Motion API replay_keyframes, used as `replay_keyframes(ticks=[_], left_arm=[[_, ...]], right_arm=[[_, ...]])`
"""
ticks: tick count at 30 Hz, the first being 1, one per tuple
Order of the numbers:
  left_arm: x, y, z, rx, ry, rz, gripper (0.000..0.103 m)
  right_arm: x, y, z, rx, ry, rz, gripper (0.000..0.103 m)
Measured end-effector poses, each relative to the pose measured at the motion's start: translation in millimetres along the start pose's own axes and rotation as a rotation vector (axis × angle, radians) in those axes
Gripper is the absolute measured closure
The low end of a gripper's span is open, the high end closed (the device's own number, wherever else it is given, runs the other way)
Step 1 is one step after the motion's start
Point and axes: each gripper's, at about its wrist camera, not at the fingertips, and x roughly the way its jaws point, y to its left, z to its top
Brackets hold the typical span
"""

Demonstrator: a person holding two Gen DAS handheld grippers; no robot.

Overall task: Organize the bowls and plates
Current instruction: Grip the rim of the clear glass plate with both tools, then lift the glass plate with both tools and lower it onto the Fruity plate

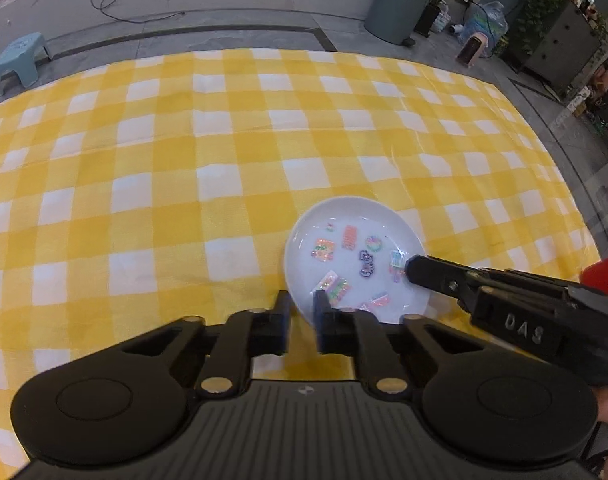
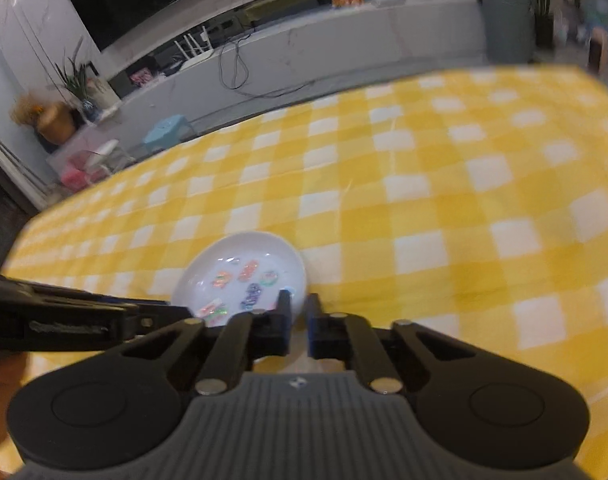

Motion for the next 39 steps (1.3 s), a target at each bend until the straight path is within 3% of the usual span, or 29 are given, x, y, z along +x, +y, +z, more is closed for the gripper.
replay_keyframes(ticks=[11, 26, 34, 39], left_arm=[[-18.7, -11.9, -3.9, 0.027, -0.059, 0.029, 0.094], [-119.5, -30.1, -23.7, 0.014, -0.224, 0.026, 0.094], [-157.7, -37.1, -61.6, -0.020, -0.262, -0.031, 0.094], [-169.1, -54.9, -86.8, 0.025, -0.263, -0.026, 0.094]], right_arm=[[-20.8, 2.9, -1.2, 0.009, -0.031, 0.038, 0.102], [-119.8, 51.4, -0.2, -0.017, -0.166, 0.122, 0.102], [-174.4, 65.2, -20.9, 0.002, -0.184, 0.150, 0.102], [-201.2, 67.0, -51.8, -0.049, -0.173, 0.137, 0.102]])
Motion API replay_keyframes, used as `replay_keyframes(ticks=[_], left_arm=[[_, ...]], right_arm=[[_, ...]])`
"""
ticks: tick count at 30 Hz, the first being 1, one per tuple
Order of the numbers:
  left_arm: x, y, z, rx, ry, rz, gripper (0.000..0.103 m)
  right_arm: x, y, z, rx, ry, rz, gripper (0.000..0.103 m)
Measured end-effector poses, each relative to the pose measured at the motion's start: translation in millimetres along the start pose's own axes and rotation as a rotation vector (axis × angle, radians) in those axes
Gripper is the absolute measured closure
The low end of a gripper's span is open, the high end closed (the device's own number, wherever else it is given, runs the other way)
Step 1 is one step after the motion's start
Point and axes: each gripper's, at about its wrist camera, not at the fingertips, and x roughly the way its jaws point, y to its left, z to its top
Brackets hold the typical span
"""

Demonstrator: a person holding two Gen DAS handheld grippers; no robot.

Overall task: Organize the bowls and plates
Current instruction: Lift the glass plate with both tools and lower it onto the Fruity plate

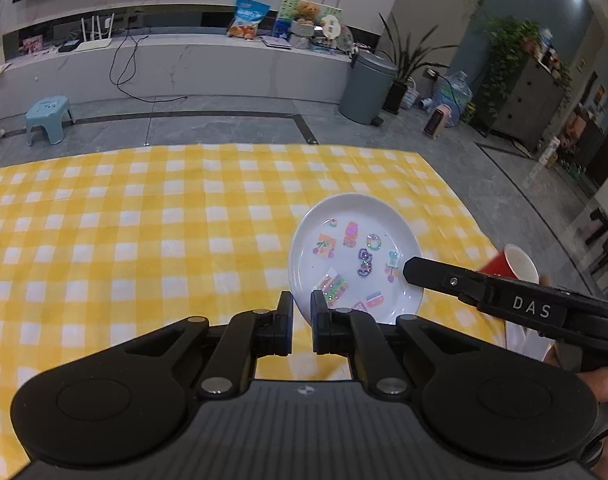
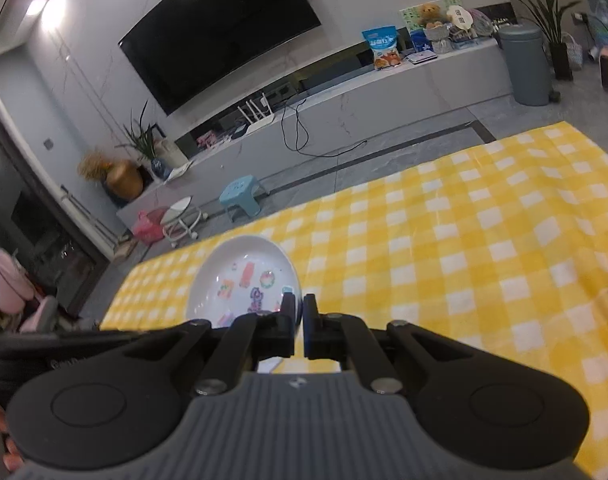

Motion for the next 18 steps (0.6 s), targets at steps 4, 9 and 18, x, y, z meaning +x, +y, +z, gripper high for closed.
replay_keyframes(ticks=[4, 9, 18], left_arm=[[-5.1, -10.3, -18.6, 0.004, 0.021, -0.018, 0.094], [-3.4, -19.1, -39.9, -0.007, 0.078, -0.043, 0.093], [25.3, -24.8, -67.2, -0.007, 0.205, -0.070, 0.093]], right_arm=[[-25.2, -5.0, -18.9, 0.020, 0.003, 0.004, 0.102], [-48.7, -10.1, -41.3, 0.046, 0.011, -0.014, 0.102], [-59.1, -27.0, -77.6, 0.078, 0.074, -0.048, 0.101]])
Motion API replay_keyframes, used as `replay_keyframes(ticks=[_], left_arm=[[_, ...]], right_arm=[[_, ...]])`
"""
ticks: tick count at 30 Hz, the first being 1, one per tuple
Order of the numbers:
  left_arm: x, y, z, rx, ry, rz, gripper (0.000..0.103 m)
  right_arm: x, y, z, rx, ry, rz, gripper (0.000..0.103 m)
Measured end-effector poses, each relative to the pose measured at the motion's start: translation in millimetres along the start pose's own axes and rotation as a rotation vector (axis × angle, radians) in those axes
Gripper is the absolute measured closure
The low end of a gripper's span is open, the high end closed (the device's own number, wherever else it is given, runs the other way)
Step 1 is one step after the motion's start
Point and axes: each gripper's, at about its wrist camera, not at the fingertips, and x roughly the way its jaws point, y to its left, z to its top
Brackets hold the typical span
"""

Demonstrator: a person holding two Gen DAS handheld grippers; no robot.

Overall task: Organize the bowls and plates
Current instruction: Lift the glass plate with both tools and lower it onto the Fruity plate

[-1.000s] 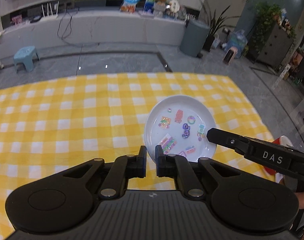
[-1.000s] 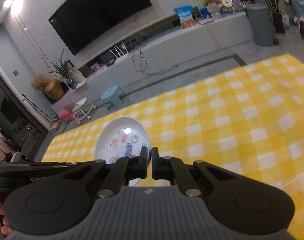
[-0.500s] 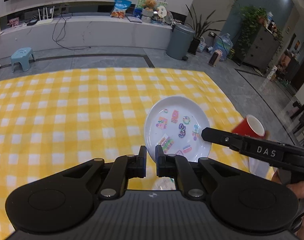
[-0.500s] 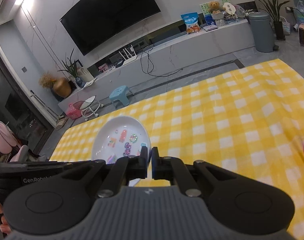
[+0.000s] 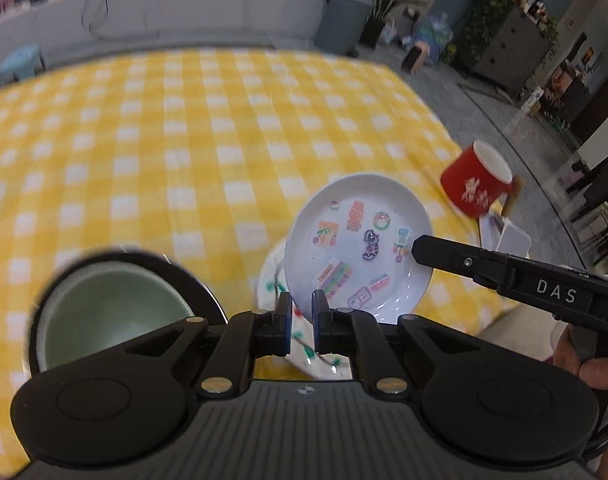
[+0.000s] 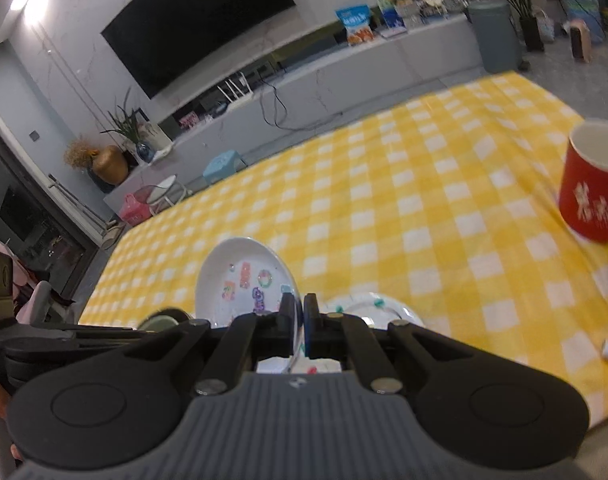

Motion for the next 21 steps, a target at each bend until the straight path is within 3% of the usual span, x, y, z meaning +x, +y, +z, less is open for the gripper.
replay_keyframes(ticks=[12, 21], left_arm=[[38.0, -18.0, -17.1, 0.049, 0.097, 0.032, 0.093], [53.2, -30.9, -23.5, 0.105, 0.109, 0.113, 0.092]], right_arm=[[26.9, -45.3, -21.0, 0.112, 0.146, -0.063, 0.101], [32.7, -55.4, -25.6, 0.164, 0.173, -0.083, 0.098]])
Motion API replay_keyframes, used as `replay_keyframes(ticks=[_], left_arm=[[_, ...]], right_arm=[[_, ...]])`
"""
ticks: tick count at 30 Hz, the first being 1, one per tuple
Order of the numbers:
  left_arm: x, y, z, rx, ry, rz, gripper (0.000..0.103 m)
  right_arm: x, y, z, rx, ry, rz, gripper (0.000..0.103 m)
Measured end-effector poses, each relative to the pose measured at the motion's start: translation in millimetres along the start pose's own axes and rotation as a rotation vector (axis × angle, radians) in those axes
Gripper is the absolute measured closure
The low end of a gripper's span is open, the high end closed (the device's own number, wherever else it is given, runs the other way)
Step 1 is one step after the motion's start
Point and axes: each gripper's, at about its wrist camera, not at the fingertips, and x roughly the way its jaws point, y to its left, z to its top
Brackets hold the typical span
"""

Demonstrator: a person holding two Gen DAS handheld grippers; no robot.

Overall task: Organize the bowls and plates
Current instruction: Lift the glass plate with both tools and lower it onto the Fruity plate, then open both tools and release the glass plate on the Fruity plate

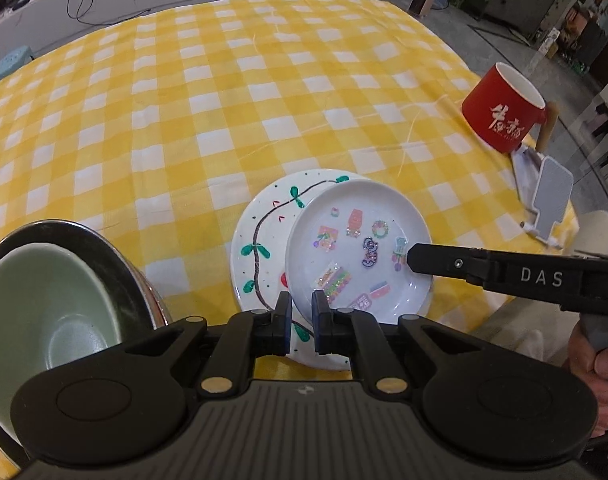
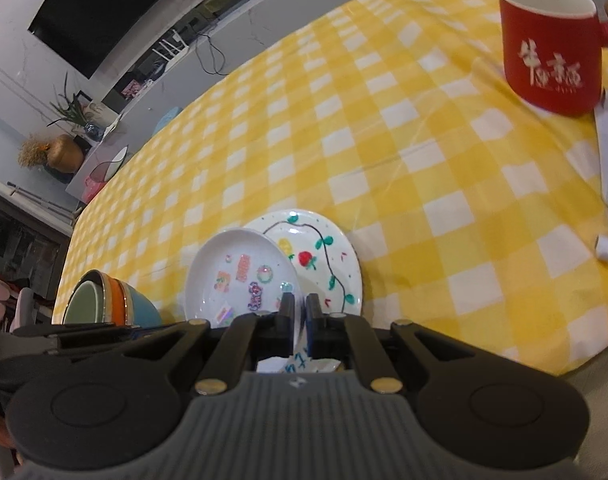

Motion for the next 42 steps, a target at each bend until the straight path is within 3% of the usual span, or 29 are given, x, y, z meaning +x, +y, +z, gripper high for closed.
replay_keyframes(ticks=[14, 23, 25, 29, 31, 33, 37, 42], left_arm=[[7.4, -7.9, -4.8, 0.059, -0.008, 0.030, 0.087], [5.9, -13.9, -11.3, 0.093, -0.040, 0.010, 0.057], [1.1, -14.9, -13.8, 0.097, -0.065, -0.011, 0.044], [-10.9, -16.1, -15.2, 0.095, -0.112, -0.040, 0.033], [-18.3, -13.6, -15.1, 0.082, -0.156, -0.088, 0.022], [-26.6, -10.9, -14.9, 0.064, -0.204, -0.106, 0.020], [-46.3, -6.7, -15.8, 0.019, -0.339, -0.116, 0.019], [-67.3, -6.0, -16.7, 0.017, -0.452, -0.111, 0.018]], right_arm=[[8.6, -1.3, -1.0, 0.013, 0.012, -0.028, 0.097], [9.0, -1.0, -1.4, 0.015, 0.005, -0.051, 0.097], [9.5, 0.7, -2.0, 0.007, 0.006, -0.050, 0.097], [10.3, 0.9, -2.2, 0.009, 0.007, -0.049, 0.097], [9.6, 0.8, -1.9, 0.009, 0.000, -0.049, 0.097], [8.1, 0.2, -1.6, 0.011, -0.007, -0.044, 0.095], [4.8, 1.0, -0.1, 0.017, -0.020, -0.024, 0.070], [0.2, 0.4, 2.3, 0.062, -0.026, 0.037, 0.035]])
